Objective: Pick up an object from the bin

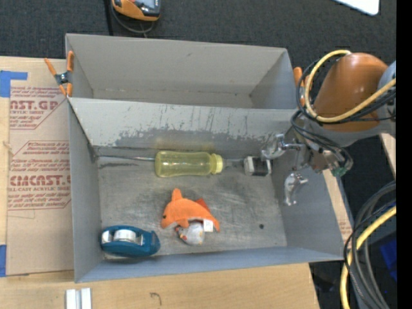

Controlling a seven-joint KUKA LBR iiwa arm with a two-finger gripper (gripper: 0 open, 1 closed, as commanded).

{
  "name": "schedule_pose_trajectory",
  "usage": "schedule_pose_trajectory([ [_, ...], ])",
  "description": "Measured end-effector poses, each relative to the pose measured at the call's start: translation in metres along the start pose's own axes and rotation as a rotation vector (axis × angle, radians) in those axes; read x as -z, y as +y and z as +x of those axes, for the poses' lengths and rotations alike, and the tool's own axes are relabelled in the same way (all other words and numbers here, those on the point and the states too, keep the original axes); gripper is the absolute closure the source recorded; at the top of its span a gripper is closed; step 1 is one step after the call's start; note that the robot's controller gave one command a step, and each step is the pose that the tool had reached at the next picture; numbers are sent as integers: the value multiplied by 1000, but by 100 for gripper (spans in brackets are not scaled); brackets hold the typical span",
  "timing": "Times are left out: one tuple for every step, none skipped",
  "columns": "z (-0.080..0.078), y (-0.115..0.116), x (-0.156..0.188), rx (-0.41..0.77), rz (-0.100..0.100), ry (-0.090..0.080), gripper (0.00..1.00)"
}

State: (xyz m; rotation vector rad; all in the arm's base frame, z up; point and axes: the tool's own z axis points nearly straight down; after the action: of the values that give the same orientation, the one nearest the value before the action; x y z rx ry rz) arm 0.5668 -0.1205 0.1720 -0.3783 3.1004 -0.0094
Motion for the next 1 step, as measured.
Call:
schedule_pose_trajectory([
  [-13,51,-21,-235,-7,21,0],
])
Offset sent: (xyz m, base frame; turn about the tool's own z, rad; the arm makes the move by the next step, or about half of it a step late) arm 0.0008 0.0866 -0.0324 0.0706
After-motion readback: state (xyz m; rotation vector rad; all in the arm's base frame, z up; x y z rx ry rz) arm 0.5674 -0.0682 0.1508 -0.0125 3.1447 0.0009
